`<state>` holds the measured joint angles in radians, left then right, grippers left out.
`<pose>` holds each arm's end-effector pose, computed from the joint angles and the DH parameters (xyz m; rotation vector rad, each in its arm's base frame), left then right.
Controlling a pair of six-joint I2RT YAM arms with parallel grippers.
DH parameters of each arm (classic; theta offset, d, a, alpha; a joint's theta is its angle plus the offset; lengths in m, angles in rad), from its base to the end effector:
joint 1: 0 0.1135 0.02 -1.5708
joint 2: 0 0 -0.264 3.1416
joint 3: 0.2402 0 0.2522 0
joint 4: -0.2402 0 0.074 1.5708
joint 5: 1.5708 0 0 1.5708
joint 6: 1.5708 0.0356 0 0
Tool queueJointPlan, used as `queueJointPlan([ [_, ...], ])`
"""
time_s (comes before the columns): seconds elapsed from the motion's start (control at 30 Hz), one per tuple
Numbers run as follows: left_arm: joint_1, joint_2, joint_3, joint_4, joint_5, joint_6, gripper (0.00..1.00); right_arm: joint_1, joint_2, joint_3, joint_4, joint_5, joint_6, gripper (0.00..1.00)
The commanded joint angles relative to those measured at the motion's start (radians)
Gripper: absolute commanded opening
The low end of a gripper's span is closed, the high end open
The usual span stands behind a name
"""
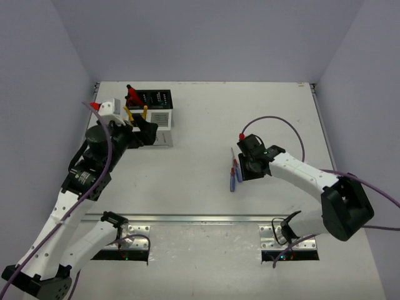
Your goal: Sort the tools into containers
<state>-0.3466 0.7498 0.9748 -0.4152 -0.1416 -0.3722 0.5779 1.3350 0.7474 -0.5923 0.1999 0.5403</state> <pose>0.1517 -0.0494 0.3859 -0.1265 1.7715 -0.3973 0.2023 0.1235 0.1837 0.0029 2.7062 0.0541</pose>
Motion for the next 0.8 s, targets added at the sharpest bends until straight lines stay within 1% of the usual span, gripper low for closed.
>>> queueJointPlan([
  [0.0,-0.003,-0.094,-0.166,-0.029,0.137,0.106,1.00,-0.030,0.126,0.112,0.061,0.008,-0.062,0.30],
  [0.03,-0.003,-0.138,-0.214,0.010,0.177,0.104,1.00,-0.033,0.141,0.130,0.065,0.000,-0.062,0.30],
  [0.1,-0.003,-0.188,-0.241,0.033,0.197,0.101,1.00,-0.033,0.182,0.157,0.065,0.001,-0.054,0.32],
  [0.17,-0.003,-0.204,-0.229,0.023,0.184,0.100,1.00,-0.033,0.204,0.172,0.076,-0.014,-0.051,0.35],
  [0.23,-0.003,-0.214,-0.243,0.032,0.179,0.093,1.00,-0.035,0.240,0.191,0.079,-0.030,-0.053,0.35],
  [0.3,-0.004,-0.216,-0.246,0.030,0.206,0.094,1.00,-0.035,0.276,0.201,0.080,-0.023,-0.058,0.34],
  [0.43,-0.025,-0.235,-0.250,0.029,0.189,0.088,1.00,-0.038,0.334,0.207,0.097,-0.029,-0.058,0.32],
  [0.67,-0.082,-0.247,-0.257,0.027,0.164,0.080,1.00,-0.078,0.357,0.144,0.153,-0.045,-0.048,0.29],
  [0.7,-0.086,-0.248,-0.257,0.029,0.163,0.079,1.00,-0.087,0.358,0.135,0.160,-0.040,-0.046,0.28],
  [0.77,-0.089,-0.246,-0.258,0.026,0.160,0.077,1.00,-0.096,0.352,0.111,0.160,-0.016,-0.044,0.23],
])
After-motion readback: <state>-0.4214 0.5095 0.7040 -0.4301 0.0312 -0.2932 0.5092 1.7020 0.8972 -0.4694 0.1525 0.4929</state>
